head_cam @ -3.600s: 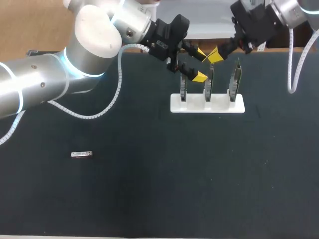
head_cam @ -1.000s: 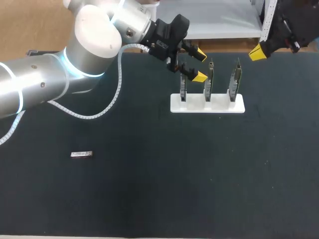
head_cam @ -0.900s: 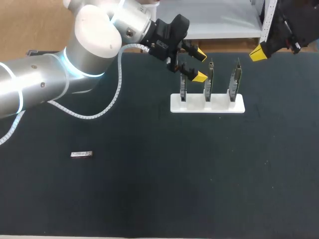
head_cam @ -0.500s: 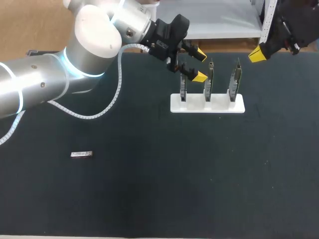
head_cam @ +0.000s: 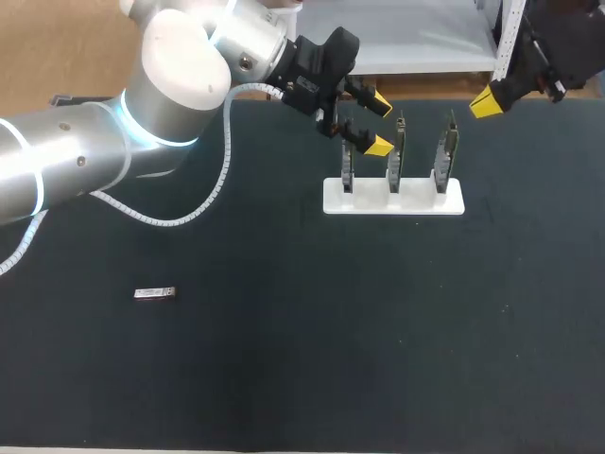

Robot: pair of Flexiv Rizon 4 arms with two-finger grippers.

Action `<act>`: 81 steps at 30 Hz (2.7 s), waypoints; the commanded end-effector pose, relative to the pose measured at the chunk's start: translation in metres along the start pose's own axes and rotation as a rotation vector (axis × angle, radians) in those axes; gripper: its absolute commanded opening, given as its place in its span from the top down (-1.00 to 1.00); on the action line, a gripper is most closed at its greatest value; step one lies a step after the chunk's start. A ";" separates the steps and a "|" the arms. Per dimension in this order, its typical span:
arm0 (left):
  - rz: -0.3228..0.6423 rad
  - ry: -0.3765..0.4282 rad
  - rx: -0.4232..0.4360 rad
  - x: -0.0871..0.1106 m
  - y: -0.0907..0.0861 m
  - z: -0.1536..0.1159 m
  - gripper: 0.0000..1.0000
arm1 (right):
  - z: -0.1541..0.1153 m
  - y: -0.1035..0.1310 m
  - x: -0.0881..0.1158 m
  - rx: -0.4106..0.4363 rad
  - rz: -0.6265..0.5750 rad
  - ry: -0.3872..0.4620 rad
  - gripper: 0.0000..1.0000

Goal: Pick up the optical module with the left hand, and insert it into the network port with the right hand.

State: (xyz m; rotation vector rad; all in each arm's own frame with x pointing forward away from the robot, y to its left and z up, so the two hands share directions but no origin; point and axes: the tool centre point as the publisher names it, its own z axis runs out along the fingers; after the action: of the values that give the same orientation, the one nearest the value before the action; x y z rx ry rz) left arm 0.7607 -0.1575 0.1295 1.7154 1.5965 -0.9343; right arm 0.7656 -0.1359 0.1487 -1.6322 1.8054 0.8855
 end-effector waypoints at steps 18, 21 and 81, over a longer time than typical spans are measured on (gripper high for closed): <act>-0.001 0.005 0.004 -0.001 0.002 0.000 -1.00 | 0.004 0.002 -0.002 0.010 -0.002 0.030 -1.00; -0.001 0.005 0.004 -0.001 0.002 0.000 -1.00 | 0.004 0.002 -0.002 0.010 -0.002 0.030 -1.00; 0.050 0.788 -0.381 0.140 -0.200 -0.268 -1.00 | 0.004 0.002 -0.002 0.010 -0.002 0.030 -1.00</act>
State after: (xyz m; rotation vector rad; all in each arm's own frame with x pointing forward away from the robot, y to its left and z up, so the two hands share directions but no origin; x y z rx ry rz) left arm 0.6210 0.1572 0.1795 1.9997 2.0561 -0.0043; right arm 0.7649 -0.1320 0.1483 -1.6503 1.8236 0.8576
